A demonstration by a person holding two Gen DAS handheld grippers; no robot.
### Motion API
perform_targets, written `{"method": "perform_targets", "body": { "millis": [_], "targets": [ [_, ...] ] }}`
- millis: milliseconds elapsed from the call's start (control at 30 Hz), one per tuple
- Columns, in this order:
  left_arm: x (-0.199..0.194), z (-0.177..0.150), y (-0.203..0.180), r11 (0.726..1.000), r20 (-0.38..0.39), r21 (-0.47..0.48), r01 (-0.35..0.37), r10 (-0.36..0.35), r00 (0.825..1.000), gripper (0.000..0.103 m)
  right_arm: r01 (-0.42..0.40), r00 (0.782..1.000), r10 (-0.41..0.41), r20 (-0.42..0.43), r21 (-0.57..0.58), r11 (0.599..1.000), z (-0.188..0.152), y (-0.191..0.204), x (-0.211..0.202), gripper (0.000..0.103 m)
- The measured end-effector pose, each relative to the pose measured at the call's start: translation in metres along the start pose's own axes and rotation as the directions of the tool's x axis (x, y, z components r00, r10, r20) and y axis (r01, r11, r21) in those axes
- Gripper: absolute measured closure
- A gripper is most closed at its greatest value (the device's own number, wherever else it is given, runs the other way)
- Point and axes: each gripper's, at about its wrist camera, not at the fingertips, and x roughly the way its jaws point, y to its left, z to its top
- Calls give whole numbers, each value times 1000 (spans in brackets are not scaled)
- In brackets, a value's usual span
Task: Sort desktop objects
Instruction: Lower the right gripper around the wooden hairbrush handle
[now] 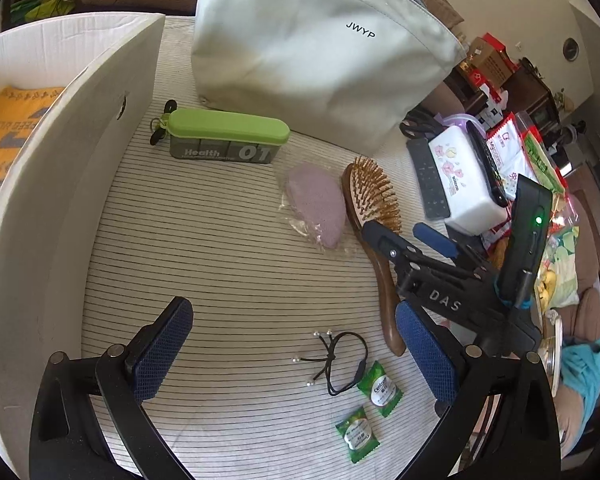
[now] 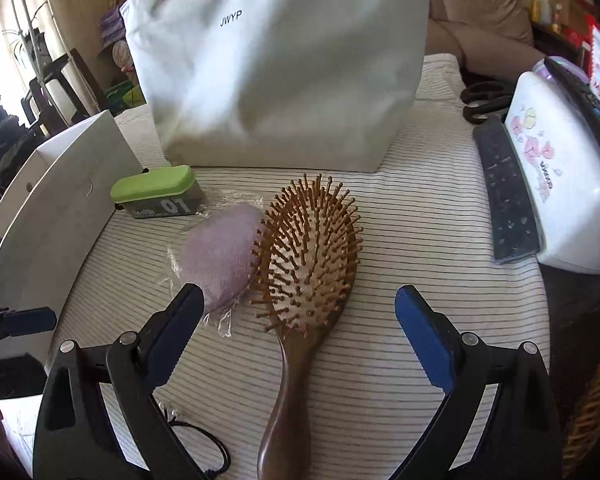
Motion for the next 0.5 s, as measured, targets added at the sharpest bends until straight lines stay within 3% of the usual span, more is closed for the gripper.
{"method": "perform_targets", "body": {
  "millis": [67,200,333,500],
  "targets": [
    [2,0,2,1000,-4,-2,7,-7,1000,0,-1,1000,1,-13,2,1000,2,-1,8,7],
    [6,-2,4,1000,-17,0,17,-17,1000,0,-3,999,2,-52,-18,1000,-2,-1,19,35],
    [8,-4,3,1000,-28,13,20,-20,999,0,-6,999,4,-52,-37,999,-5,-1,19,41],
    [5,-6,-1,999,-27,35,19,-18,999,0,-53,998,54,-46,30,998,-7,-13,10,40]
  ]
}}
